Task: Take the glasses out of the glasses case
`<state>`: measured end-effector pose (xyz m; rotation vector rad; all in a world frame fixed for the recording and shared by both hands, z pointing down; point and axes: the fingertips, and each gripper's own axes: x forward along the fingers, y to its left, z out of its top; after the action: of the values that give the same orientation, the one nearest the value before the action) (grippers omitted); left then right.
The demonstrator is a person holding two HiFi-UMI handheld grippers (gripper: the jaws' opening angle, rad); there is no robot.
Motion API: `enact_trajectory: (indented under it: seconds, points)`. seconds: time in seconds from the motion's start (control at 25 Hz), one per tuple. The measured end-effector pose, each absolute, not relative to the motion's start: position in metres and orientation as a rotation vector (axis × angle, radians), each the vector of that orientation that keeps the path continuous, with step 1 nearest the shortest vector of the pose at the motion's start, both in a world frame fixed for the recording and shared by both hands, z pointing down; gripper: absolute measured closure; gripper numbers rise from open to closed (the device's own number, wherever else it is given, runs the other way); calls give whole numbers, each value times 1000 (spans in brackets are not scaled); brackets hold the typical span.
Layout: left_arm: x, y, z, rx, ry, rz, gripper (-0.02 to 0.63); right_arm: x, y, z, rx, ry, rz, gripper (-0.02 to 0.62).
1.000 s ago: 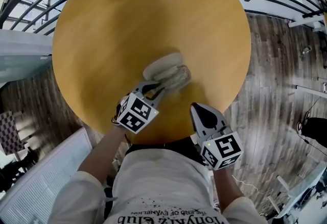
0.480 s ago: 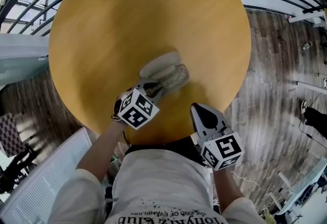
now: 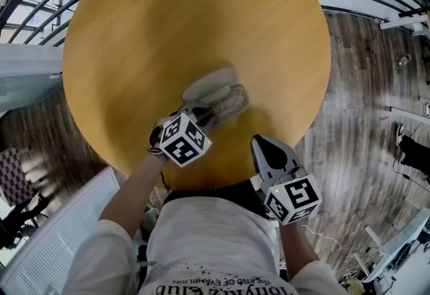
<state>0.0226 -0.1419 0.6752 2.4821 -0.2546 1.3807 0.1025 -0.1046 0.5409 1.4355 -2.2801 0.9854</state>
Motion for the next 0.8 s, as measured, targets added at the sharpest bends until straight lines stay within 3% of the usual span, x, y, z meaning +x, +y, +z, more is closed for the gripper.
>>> enact_trajectory:
  seconds: [0.8]
  points:
    - [26,-146,656,2500,-248,1321,571,98,-104,538,1423,-2297,990,569]
